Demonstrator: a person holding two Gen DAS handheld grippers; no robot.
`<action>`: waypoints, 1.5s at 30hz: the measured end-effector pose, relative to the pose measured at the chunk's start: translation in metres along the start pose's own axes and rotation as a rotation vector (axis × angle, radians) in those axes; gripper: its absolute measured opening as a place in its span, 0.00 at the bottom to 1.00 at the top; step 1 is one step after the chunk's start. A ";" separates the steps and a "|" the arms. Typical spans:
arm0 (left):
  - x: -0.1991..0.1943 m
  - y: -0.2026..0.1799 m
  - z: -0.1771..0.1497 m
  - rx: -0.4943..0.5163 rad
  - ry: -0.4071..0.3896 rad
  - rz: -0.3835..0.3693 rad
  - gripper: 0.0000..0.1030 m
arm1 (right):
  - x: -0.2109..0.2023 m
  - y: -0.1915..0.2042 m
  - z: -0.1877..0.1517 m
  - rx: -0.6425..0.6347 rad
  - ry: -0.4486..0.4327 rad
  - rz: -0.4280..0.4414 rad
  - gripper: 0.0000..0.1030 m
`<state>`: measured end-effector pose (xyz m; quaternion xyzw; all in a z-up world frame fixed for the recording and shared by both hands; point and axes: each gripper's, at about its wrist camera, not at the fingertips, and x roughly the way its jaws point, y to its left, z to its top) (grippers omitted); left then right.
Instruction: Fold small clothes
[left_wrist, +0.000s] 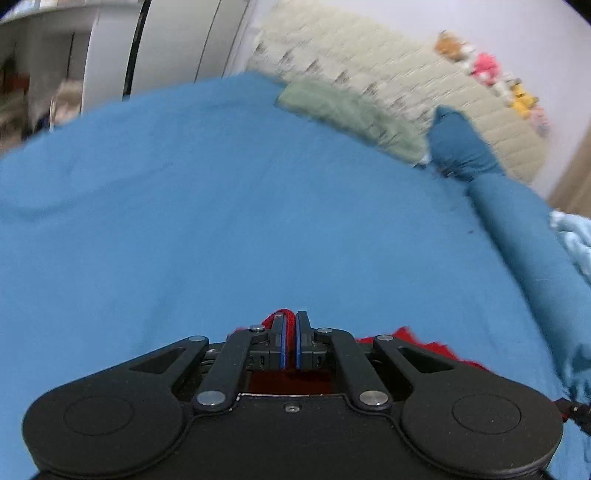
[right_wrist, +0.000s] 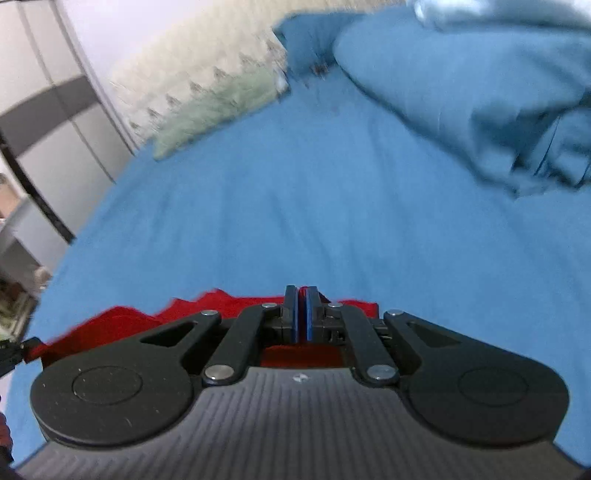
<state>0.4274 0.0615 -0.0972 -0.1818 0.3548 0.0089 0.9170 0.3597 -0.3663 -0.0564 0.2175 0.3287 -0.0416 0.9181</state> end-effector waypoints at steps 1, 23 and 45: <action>0.010 0.005 -0.001 -0.002 0.008 0.011 0.04 | 0.016 -0.004 -0.004 0.009 0.012 -0.012 0.19; 0.005 0.010 -0.076 0.243 0.121 0.000 0.74 | 0.034 0.017 -0.088 -0.254 0.034 0.038 0.94; -0.094 -0.058 -0.116 0.410 0.093 -0.115 1.00 | -0.091 -0.026 -0.103 -0.282 0.035 -0.044 0.95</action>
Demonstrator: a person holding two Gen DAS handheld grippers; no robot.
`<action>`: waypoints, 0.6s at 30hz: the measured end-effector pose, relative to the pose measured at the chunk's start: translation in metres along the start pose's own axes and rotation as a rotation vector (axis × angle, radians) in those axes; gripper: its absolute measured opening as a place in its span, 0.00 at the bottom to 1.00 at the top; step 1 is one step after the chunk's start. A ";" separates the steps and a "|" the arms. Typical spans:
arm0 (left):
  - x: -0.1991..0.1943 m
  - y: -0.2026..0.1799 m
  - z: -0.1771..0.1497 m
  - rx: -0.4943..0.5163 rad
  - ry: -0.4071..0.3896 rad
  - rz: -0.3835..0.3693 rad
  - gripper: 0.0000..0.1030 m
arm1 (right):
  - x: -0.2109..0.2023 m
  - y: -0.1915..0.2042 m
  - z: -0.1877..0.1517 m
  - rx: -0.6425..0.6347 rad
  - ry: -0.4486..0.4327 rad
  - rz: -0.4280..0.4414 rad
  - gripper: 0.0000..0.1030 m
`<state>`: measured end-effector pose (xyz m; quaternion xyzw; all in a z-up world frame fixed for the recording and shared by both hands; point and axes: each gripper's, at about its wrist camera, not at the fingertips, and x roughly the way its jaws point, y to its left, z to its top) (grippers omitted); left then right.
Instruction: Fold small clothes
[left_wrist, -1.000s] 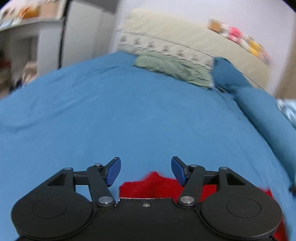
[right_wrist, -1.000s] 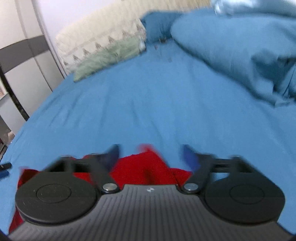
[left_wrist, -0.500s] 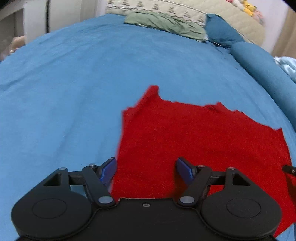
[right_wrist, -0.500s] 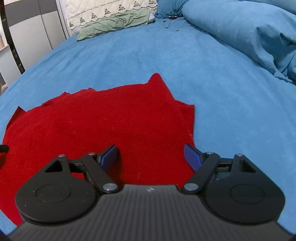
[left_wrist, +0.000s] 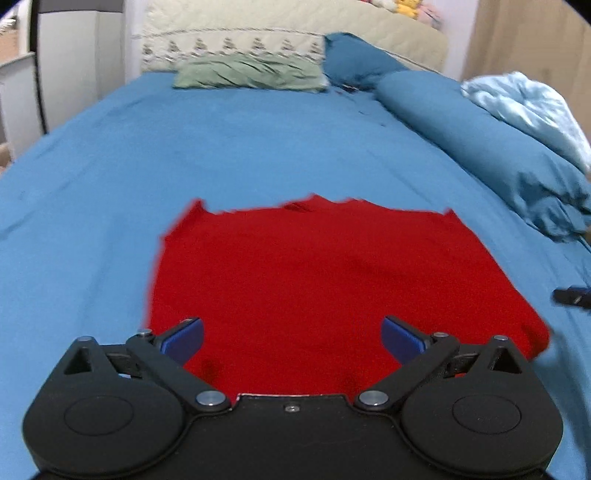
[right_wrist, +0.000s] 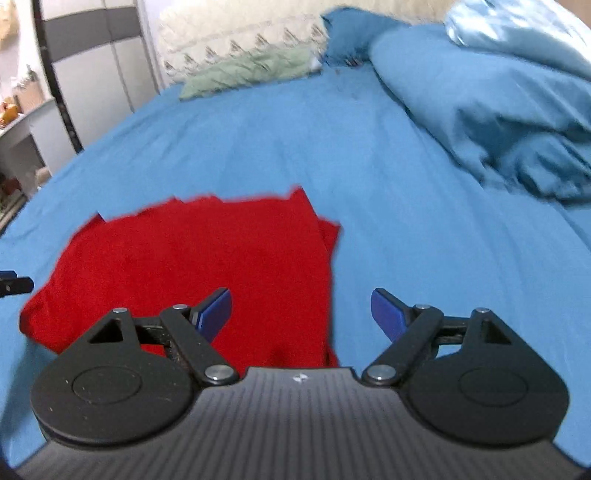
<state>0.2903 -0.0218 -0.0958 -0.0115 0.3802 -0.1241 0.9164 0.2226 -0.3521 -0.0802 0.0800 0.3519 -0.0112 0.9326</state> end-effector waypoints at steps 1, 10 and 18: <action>0.008 -0.007 -0.002 0.006 0.011 -0.002 1.00 | 0.000 -0.002 -0.008 0.006 0.013 -0.010 0.94; 0.041 -0.044 -0.005 0.027 0.047 -0.012 1.00 | 0.038 -0.002 -0.067 0.139 0.034 -0.082 0.80; 0.064 -0.045 -0.001 0.032 0.067 0.028 1.00 | 0.052 0.026 -0.076 0.049 -0.034 -0.117 0.56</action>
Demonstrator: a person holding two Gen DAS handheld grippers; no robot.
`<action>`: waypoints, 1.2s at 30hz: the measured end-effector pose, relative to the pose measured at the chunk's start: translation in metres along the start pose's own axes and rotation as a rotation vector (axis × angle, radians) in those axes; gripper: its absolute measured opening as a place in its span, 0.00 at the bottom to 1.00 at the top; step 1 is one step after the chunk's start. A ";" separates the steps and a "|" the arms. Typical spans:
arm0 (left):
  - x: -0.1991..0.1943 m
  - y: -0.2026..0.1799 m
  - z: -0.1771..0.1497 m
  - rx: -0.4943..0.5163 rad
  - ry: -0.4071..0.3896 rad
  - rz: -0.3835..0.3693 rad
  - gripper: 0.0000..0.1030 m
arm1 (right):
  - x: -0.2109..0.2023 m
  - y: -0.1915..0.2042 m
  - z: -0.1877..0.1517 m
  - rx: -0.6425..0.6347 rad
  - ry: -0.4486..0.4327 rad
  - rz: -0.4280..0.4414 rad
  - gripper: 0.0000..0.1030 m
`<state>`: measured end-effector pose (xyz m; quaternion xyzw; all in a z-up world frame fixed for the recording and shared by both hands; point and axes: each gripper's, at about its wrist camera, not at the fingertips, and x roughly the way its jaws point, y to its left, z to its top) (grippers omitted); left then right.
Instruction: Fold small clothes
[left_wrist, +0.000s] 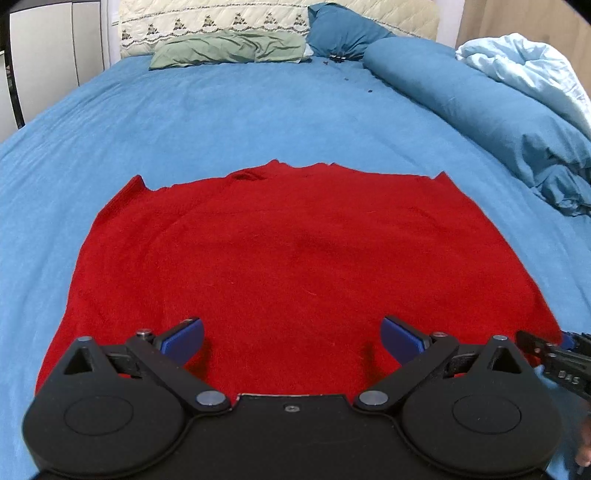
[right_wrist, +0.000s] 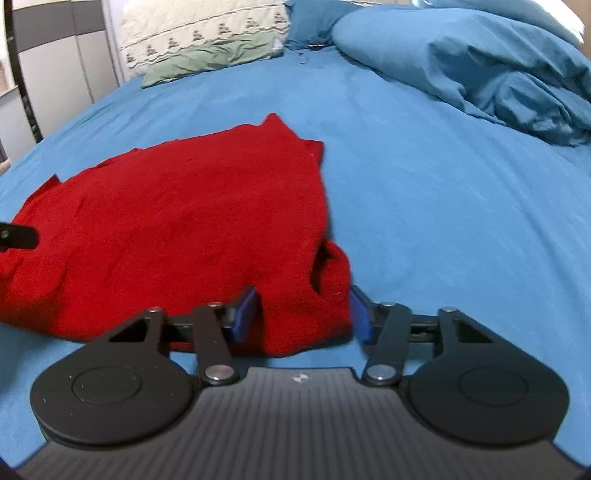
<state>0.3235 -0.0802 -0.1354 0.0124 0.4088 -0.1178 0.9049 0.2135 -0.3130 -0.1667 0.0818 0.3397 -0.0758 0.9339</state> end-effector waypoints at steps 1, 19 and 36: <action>0.004 0.001 0.000 -0.001 0.003 0.005 1.00 | 0.001 0.000 0.001 0.000 0.004 0.012 0.47; 0.009 0.052 0.022 -0.024 0.025 0.007 0.92 | -0.046 0.053 0.117 0.223 -0.003 0.280 0.27; -0.075 0.183 -0.088 -0.227 0.025 0.008 0.96 | 0.039 0.340 0.054 -0.431 0.264 0.712 0.27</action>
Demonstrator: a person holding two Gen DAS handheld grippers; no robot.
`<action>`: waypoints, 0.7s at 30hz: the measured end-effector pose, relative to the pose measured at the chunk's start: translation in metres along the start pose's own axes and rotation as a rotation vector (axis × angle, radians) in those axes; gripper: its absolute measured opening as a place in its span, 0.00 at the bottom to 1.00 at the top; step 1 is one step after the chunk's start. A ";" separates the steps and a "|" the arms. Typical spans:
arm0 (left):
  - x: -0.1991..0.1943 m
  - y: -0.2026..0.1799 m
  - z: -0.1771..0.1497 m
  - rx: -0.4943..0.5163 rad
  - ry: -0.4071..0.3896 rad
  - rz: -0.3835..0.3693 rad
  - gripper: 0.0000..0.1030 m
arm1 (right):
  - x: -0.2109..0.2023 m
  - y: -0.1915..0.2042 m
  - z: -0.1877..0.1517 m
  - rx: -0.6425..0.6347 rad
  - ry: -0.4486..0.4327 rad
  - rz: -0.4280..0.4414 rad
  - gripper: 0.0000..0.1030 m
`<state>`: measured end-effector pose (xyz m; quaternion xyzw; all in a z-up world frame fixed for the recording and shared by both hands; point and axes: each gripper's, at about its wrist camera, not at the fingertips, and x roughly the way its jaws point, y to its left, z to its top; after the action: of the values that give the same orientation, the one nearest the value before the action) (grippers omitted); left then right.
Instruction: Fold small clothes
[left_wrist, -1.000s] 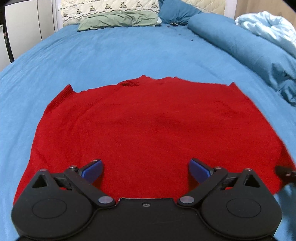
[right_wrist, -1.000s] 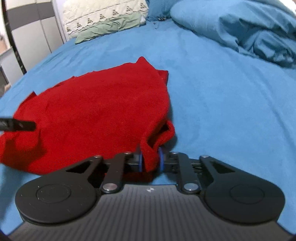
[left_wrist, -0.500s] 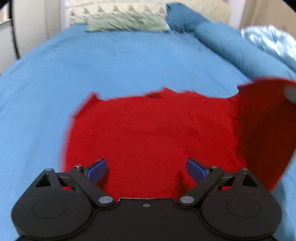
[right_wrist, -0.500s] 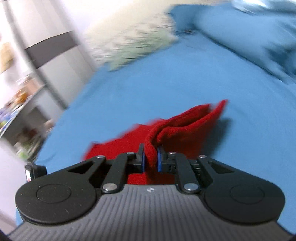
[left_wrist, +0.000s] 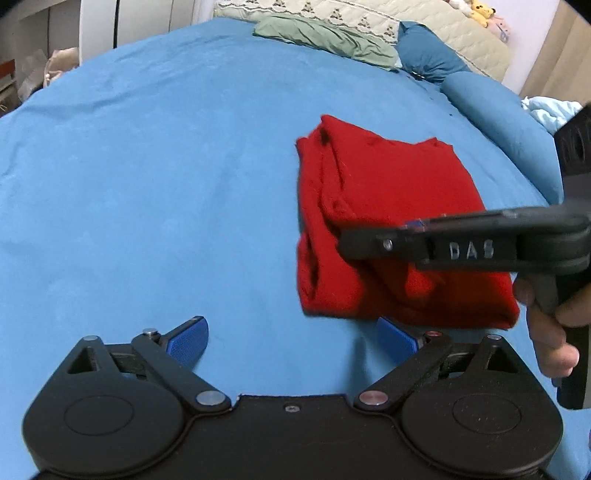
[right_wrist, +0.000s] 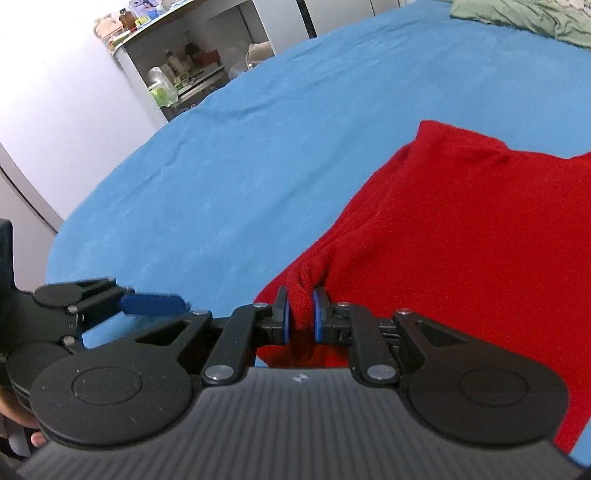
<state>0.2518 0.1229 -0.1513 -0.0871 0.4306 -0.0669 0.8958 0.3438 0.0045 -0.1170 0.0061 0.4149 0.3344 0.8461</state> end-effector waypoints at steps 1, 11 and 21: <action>0.000 -0.003 0.001 0.006 -0.007 -0.006 0.96 | -0.001 -0.001 0.000 0.004 -0.001 0.006 0.27; -0.022 -0.026 0.012 0.025 -0.124 -0.139 0.78 | -0.079 -0.027 -0.012 0.087 -0.194 -0.063 0.81; 0.001 -0.030 0.020 -0.075 -0.082 -0.071 0.53 | -0.112 -0.042 -0.118 0.187 -0.200 -0.293 0.85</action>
<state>0.2669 0.0958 -0.1335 -0.1384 0.3926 -0.0790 0.9058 0.2352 -0.1235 -0.1285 0.0574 0.3545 0.1653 0.9186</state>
